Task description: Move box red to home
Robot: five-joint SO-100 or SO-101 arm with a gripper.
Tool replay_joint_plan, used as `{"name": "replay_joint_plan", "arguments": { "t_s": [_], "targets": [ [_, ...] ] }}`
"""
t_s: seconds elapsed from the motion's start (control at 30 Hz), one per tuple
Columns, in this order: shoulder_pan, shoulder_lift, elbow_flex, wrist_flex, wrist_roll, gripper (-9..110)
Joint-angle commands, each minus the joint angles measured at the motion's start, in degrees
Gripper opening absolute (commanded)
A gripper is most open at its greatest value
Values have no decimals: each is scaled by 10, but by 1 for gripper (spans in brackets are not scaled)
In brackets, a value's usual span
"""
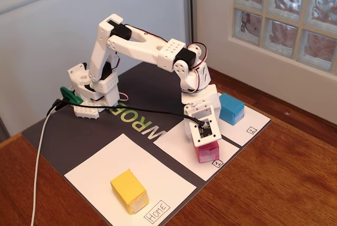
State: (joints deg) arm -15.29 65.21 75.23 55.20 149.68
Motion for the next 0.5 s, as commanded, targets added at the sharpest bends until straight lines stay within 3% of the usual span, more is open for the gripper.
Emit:
{"name": "replay_joint_plan", "arguments": {
  "t_s": [0.0, 0.13, 0.23, 0.47],
  "targets": [
    [9, 5, -14, -3, 741, 30],
    [20, 4, -3, -2, 671, 24],
    [25, -1, 1, 4, 622, 26],
    [28, -11, 10, -10, 622, 24]
  ]
}}
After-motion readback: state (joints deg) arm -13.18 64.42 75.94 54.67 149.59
